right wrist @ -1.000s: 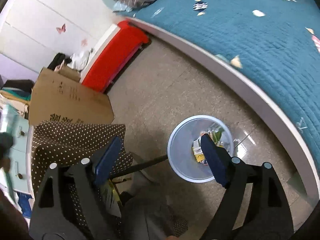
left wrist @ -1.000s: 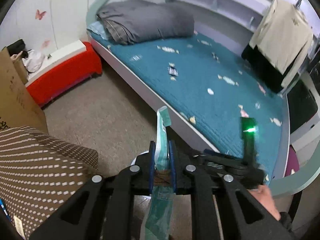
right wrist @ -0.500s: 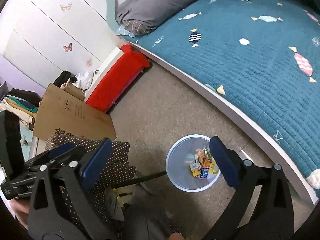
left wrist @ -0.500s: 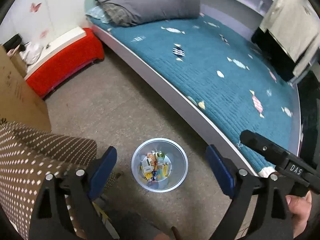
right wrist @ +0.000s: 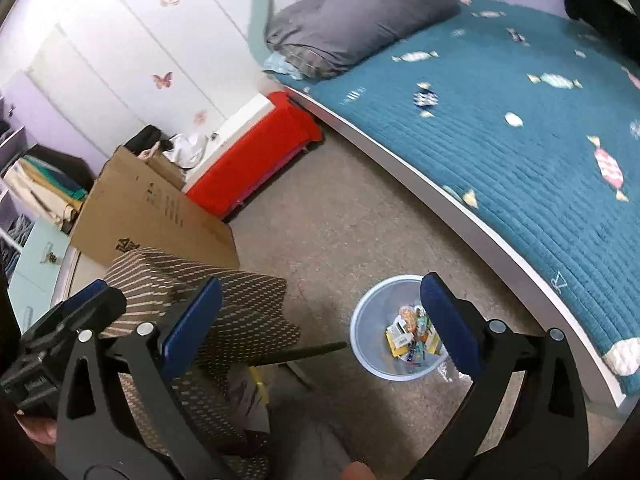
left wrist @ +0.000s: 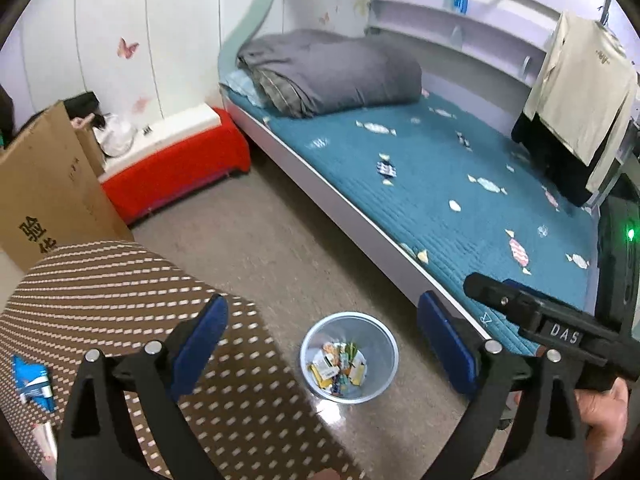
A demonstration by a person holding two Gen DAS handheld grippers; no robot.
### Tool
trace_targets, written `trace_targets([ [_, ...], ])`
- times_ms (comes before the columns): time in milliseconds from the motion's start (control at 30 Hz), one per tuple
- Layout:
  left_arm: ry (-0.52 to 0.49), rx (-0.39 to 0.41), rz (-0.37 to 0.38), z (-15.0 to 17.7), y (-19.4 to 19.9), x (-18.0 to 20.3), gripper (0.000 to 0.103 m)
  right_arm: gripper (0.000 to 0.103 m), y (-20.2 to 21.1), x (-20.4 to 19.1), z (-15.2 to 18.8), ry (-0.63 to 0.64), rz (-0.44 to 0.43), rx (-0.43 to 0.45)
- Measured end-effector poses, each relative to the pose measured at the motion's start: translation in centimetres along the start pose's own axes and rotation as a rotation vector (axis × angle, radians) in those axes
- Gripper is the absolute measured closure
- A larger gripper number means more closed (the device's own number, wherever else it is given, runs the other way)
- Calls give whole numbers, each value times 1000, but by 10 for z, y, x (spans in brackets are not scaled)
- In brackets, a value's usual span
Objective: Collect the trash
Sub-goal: 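Move both tools back over the table toward the remaining trash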
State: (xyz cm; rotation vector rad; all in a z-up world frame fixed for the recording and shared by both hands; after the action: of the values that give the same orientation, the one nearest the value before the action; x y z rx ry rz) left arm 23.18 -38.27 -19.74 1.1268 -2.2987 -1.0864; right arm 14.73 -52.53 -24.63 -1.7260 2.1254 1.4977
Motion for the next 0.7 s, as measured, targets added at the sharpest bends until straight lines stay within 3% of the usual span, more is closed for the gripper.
trace_targets([
  [367,80,126,-48,16,79,-54,9,6,29,-98,8,155,-54,19],
  [700,162,163,-122,63,129,-116,9,6,31,-174,44,269,-58,9],
])
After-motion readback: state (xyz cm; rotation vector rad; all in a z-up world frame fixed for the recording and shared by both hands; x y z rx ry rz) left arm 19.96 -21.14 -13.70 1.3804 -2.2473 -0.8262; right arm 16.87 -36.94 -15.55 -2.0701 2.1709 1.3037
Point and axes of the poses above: each gripper's, at about its wrist camera, not at the fingertips, and y roughly against the way its jaws point, x to its right, z to its underside, the point moved 9 cm from there along -y, roughly the way its jaws point, and after that the axes turned 4 degrees about -z, right-handed, at the moved point
